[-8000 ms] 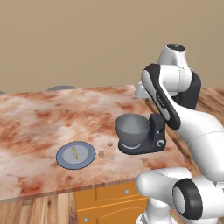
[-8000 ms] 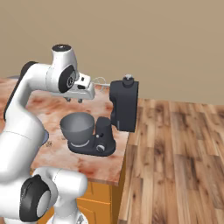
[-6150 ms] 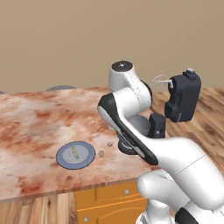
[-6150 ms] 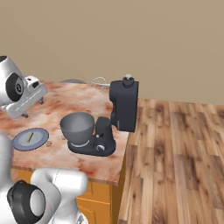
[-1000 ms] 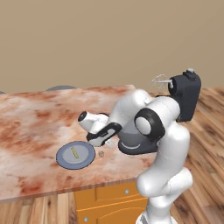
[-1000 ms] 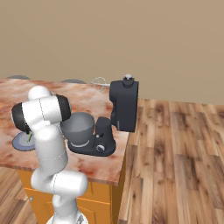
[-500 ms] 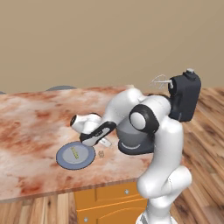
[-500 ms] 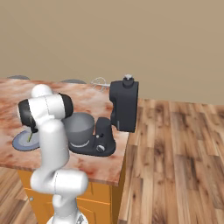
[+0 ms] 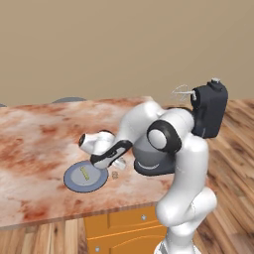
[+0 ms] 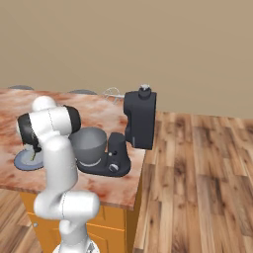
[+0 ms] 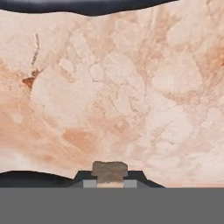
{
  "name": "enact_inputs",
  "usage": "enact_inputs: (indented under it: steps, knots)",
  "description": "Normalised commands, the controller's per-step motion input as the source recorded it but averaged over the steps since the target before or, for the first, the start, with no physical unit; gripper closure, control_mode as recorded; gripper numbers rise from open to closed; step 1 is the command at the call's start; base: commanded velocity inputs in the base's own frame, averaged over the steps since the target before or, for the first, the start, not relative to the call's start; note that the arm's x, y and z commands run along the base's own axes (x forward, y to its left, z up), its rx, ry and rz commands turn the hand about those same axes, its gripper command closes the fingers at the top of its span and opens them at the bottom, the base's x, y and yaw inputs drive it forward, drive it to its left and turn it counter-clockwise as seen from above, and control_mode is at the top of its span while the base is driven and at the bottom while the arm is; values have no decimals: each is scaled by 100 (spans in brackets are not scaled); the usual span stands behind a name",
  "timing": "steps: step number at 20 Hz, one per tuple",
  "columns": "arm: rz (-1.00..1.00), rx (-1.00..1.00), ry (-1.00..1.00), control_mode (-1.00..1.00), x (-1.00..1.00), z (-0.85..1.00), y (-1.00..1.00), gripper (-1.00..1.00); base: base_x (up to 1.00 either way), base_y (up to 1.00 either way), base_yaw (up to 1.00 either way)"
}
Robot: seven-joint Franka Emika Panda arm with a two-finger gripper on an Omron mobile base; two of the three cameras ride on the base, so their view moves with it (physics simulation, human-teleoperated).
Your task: Add butter and sugar cubes to the stand mixer bowl and then turn on the stand mixer to begin making frosting.
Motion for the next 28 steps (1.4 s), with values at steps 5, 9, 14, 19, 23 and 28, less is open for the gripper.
enact_inputs:
  steps: [5,9,14,19,23,28]
  knots:
    - [-3,0,-28,-100,-36,78,1,100,0,0,0]
    - [-4,0,-19,-100,-21,100,7,100,0,0,0]
    - [-1,0,-14,-100,-30,100,3,100,0,0,0]
    - [0,0,-12,-100,-44,100,13,100,0,0,0]
    - [0,0,-13,-100,-42,89,-1,100,0,0,0]
    - [-2,21,1,-100,-31,22,-58,100,0,0,0]
